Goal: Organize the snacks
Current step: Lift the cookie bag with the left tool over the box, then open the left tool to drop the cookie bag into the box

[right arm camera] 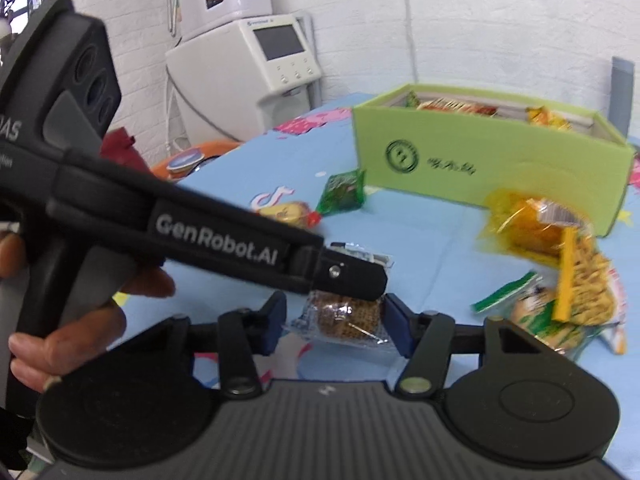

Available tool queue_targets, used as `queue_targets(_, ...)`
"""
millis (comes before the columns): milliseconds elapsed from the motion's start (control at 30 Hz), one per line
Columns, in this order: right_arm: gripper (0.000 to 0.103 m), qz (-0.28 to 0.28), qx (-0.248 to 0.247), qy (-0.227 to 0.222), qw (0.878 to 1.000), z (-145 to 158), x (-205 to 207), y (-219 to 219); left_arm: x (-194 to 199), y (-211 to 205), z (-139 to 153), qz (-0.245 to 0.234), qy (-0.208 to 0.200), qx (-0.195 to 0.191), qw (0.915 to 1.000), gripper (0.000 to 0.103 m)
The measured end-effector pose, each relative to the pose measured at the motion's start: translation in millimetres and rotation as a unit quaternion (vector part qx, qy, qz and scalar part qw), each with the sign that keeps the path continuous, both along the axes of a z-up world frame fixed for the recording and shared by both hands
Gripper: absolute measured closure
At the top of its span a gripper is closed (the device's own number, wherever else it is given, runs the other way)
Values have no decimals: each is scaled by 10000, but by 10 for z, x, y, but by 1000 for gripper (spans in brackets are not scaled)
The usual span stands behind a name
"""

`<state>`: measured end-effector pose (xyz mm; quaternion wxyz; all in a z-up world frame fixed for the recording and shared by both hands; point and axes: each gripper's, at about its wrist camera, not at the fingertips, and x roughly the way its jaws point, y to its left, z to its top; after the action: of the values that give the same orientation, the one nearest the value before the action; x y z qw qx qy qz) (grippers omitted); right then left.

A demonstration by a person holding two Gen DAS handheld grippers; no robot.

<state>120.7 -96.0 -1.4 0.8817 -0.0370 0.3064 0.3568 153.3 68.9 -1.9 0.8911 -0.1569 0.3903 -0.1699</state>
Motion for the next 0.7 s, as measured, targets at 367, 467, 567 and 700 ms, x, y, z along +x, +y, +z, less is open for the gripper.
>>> queue_targets(367,39,-112,-97,-592,9981,691,1217,-93,1274,-220,969,-171,-887,13,9959,98)
queue_targets(467,38,-125,-189,-687,9974,769,1685,-13,1699,-147,1016,-26,-886,95,9960,98)
queue_targets(567,27,-124,-219,-661,9975,721,2076,51,1990,-47,914,134,-848,204,9961,76)
queue_targets(700,9,-305,-133,-879,9956,716,2096,-35,1901,143,839,390,-984,316,9939,59)
